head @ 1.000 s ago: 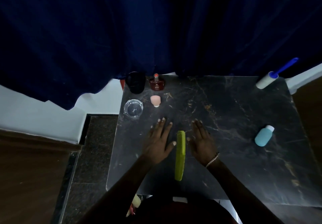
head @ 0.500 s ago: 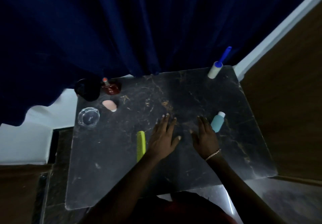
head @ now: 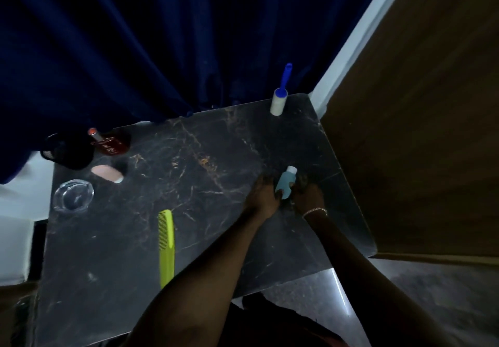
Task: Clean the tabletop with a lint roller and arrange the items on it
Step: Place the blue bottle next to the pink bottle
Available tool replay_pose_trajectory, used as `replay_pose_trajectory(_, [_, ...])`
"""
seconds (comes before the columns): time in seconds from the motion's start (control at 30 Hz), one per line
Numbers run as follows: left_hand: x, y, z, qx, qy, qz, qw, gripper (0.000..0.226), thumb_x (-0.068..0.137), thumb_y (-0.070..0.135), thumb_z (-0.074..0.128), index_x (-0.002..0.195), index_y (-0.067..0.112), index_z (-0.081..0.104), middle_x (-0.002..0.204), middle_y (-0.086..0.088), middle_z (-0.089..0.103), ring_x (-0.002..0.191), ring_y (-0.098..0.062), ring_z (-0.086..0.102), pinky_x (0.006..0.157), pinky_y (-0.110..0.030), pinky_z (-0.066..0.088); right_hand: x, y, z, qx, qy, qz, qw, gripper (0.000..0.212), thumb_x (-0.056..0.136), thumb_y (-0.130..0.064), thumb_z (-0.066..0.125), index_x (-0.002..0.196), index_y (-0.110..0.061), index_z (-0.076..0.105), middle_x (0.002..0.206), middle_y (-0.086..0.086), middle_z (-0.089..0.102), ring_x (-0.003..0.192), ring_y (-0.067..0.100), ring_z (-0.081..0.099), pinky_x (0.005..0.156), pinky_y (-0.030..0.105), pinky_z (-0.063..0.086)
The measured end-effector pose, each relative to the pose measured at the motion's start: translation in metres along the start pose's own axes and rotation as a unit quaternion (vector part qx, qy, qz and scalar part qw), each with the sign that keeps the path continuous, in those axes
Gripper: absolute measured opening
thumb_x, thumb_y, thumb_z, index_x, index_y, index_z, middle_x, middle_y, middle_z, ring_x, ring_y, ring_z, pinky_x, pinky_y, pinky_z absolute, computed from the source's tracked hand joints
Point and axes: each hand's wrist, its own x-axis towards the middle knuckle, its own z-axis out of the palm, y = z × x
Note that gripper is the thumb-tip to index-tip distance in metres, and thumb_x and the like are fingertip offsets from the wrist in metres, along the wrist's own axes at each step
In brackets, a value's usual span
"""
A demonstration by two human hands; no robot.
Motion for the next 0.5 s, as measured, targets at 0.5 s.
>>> replay_pose_trajectory(0.5, [0.024,0.014,0.017,-0.198,0.003,-0.078,0.977,0.031,0.099,0.031,0.069,0.115,0.004,0.068,0.115,-0.013,0.074,0.102,-0.026,0.071,0.085,-0.034,0.056,0.034,-0.001,-0.005,0.082,-0.127,0.083,0.985,0.042,0.091,-0.017,0.069,0.128,-0.002,0.059,0.122,0.020,0.067,0.111,0.036,0.067,0.092,0.048,0.056])
